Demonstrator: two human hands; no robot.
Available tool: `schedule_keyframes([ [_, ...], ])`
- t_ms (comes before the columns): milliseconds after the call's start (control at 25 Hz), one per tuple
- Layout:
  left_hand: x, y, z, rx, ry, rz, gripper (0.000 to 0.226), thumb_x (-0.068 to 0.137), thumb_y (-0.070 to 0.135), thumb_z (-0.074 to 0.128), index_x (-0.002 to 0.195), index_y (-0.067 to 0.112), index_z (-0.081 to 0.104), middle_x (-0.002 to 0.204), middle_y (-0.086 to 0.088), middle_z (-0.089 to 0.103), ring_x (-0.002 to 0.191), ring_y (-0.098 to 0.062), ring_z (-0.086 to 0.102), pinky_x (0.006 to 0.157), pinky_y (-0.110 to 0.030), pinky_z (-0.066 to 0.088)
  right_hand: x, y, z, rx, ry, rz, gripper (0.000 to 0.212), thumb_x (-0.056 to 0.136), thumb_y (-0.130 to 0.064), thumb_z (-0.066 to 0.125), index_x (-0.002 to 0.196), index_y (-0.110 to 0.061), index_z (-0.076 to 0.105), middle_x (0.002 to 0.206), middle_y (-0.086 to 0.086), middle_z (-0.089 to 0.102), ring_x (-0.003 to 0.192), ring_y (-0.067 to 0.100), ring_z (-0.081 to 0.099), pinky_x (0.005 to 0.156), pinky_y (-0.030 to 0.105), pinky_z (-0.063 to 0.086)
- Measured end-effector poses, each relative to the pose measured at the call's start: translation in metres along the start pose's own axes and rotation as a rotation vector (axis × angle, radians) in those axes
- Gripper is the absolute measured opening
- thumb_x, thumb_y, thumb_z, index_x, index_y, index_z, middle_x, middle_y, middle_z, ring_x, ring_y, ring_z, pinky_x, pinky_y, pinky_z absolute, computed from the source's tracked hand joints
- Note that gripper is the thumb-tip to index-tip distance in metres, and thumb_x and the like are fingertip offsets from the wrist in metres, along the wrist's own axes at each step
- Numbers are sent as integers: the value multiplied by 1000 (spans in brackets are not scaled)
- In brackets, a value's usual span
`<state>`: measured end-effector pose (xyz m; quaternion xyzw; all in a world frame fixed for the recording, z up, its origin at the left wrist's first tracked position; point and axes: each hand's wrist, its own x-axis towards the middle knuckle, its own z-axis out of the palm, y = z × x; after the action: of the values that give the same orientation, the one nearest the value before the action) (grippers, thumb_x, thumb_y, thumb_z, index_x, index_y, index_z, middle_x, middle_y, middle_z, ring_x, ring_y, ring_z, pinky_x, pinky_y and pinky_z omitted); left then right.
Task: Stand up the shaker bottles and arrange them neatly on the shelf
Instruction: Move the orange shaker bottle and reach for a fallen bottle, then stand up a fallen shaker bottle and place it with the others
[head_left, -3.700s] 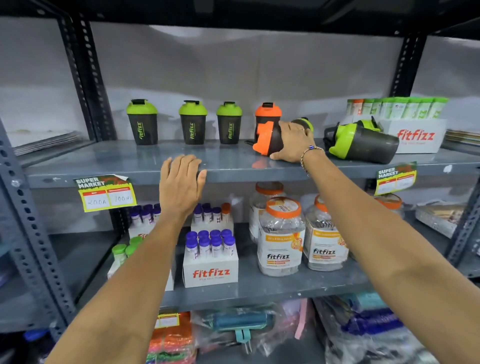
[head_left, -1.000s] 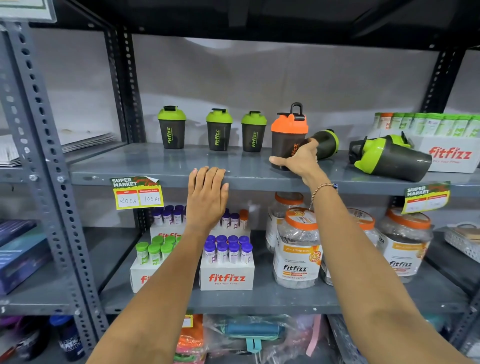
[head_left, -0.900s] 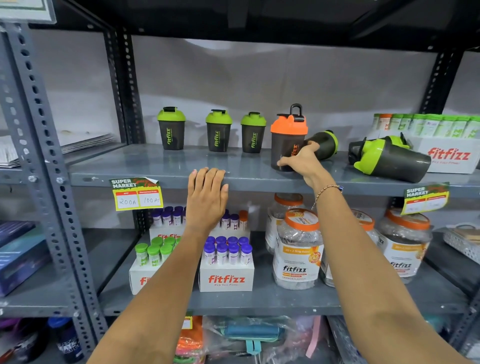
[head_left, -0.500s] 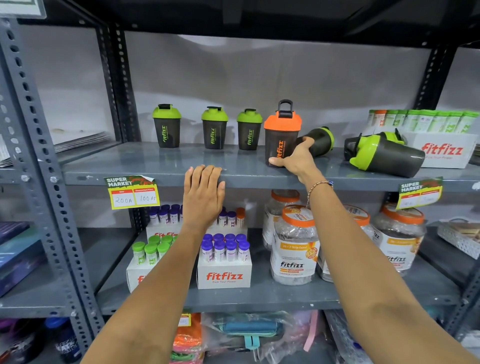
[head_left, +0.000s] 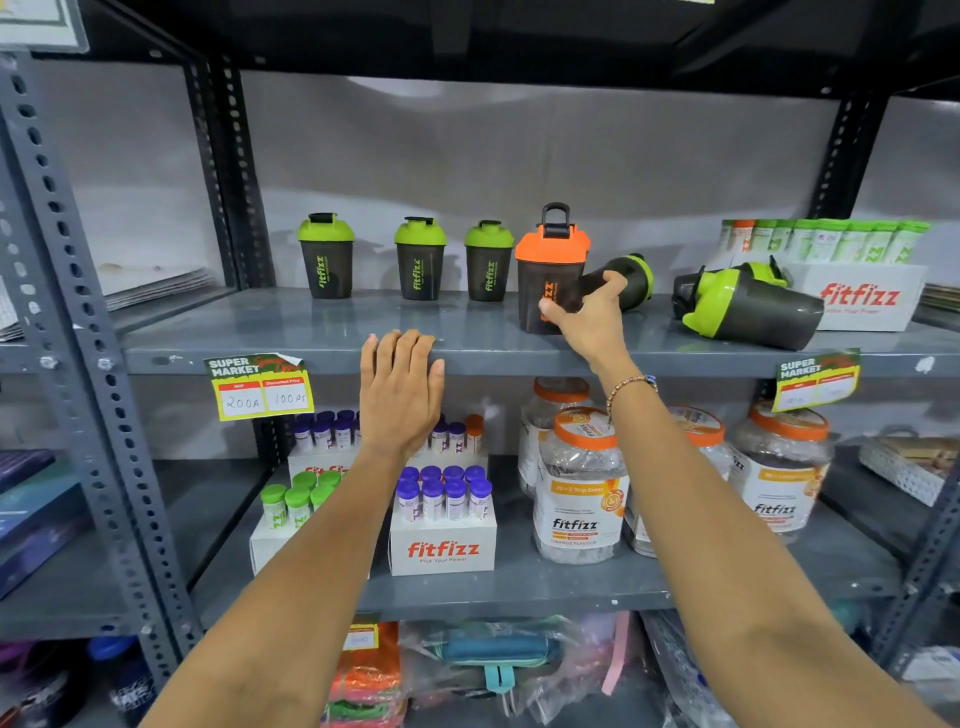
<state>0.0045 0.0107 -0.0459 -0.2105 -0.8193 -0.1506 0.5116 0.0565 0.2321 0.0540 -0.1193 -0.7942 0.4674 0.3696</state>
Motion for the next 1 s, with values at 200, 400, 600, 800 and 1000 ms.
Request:
schedule_keyframes([
  [200, 10, 21, 3, 9, 7, 95, 44, 99, 33, 33, 117, 5, 61, 118, -12, 62, 116, -32, 54, 113, -46, 21, 0, 14, -47, -110, 237, -226, 27, 89, -3, 57, 116, -5, 57, 112, 14, 63, 93, 19, 60, 92, 33, 51],
  [400, 15, 59, 17, -11, 9, 10, 41, 100, 34, 32, 105, 6, 61, 108, -13, 63, 101, -34, 55, 107, -49, 29, 21, 39, -117, -637, 336, -228, 53, 75, 0, 61, 127, -9, 52, 136, 14, 46, 130, 32, 41, 106, 41, 32],
  [600, 13, 57, 22, 18, 44, -1, 41, 99, 35, 32, 107, 4, 59, 108, -18, 59, 99, -37, 51, 100, -51, 31, 43, 55, -163, -948, 53, 41, 96, 77, -15, 71, 151, -8, 10, 162, 12, 5, 150, 31, 0, 117, 58, 5],
  [800, 13, 59, 23, 38, 91, -2, 39, 99, 33, 34, 107, 2, 58, 109, -19, 58, 99, -38, 49, 99, -52, 31, 48, 55, -171, -997, 53, -10, 83, 68, -24, 81, 138, -9, 39, 142, 12, 44, 136, 31, 38, 111, 53, 25],
  [1000, 14, 61, 16, 50, 23, 16, 44, 99, 34, 30, 110, 1, 57, 112, -20, 59, 101, -38, 50, 99, -51, 31, 20, 38, -142, -850, 133, -149, 81, 64, -34, 83, 133, -15, 45, 134, 8, 51, 127, 30, 46, 103, 47, 38],
])
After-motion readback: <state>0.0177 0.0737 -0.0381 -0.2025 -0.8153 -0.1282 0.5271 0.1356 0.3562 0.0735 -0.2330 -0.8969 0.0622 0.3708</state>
